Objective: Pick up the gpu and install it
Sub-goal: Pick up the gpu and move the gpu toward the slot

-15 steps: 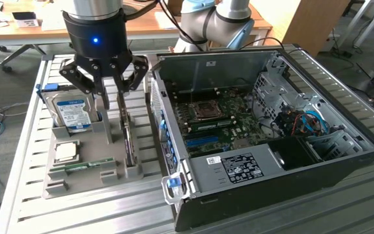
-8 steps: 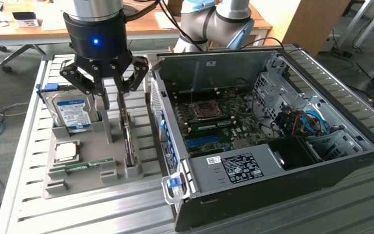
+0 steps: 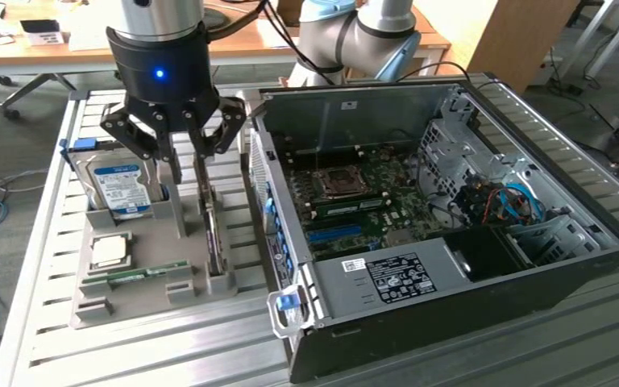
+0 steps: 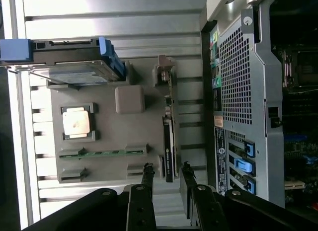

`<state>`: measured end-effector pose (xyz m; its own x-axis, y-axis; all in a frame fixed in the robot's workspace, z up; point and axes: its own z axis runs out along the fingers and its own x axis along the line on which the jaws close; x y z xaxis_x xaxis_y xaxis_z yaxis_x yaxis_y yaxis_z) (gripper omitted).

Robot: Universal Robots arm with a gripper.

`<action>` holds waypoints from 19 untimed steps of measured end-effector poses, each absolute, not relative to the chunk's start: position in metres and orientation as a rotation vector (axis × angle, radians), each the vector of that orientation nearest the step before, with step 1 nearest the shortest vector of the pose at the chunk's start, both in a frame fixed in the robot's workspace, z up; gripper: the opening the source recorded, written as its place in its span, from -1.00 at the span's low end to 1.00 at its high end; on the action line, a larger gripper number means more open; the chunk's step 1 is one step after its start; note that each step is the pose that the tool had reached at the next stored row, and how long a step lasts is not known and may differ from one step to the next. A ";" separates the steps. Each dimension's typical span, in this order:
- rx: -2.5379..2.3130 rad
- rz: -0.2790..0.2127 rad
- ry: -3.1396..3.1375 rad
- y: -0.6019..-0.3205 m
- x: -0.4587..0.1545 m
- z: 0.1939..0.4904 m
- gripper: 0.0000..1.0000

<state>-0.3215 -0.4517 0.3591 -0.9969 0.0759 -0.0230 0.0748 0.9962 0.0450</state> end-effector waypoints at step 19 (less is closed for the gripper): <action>0.117 0.069 3.114 -0.452 -0.321 0.341 -0.29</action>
